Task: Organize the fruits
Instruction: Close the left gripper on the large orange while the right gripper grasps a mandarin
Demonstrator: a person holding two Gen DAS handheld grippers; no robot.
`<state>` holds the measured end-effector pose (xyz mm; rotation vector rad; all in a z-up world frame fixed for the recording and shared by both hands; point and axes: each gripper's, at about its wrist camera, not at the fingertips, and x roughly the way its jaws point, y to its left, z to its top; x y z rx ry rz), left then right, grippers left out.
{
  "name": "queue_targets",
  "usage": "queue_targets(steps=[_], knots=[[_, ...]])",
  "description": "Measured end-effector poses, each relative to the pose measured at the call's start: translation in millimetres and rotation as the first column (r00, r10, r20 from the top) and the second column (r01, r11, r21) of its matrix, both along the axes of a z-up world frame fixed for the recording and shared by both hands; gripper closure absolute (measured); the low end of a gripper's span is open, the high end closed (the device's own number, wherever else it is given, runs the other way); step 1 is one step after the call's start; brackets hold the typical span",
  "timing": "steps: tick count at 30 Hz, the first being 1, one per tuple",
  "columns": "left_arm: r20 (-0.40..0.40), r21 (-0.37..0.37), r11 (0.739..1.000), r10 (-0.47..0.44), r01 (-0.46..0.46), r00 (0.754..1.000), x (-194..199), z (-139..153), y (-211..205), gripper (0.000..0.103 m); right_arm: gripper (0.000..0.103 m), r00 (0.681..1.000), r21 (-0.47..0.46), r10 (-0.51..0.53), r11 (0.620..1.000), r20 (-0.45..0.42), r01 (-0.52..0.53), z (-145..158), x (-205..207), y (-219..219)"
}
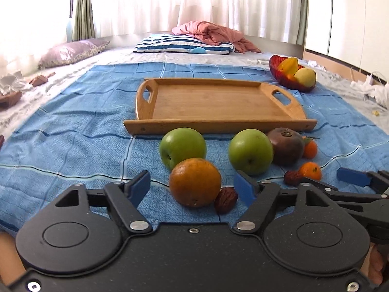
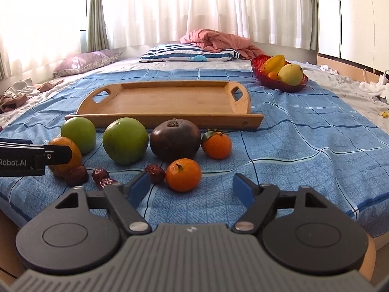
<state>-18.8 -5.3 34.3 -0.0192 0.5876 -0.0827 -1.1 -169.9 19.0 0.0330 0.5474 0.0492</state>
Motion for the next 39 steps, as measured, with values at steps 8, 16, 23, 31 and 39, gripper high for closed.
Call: queue_targets(steps=[8, 16, 23, 31, 39], knots=[[-0.016, -0.011, 0.999, 0.043, -0.043, 0.999, 6.6, -5.1, 4.2, 0.043, 0.043, 1.0, -0.023, -0.019, 1.0, 0.02, 0.02, -0.1, 2.9, 7.2], [-0.009, -0.025, 1.0, 0.017, -0.017, 1.0, 8.4, -5.8, -1.5, 0.058, 0.057, 1.0, -0.051, -0.009, 0.999, 0.03, 0.011, -0.8, 3.9, 13.2], [-0.004, -0.023, 0.999, 0.025, -0.025, 1.0, 8.1, -7.1, -4.8, 0.056, 0.062, 1.0, -0.042, 0.008, 0.999, 0.023, -0.007, -2.2, 6.8, 16.5], [-0.071, -0.106, 0.994, 0.031, -0.039, 0.997, 20.9, -17.1, 7.0, 0.05, 0.059, 1.0, 0.039, 0.012, 0.999, 0.003, -0.012, -3.3, 14.6, 5.1], [-0.083, -0.135, 0.99, 0.036, -0.047, 0.996, 23.7, -20.8, 9.3, 0.051, 0.054, 0.999, 0.048, 0.012, 0.999, -0.032, -0.01, -10.5, 20.3, 5.4]])
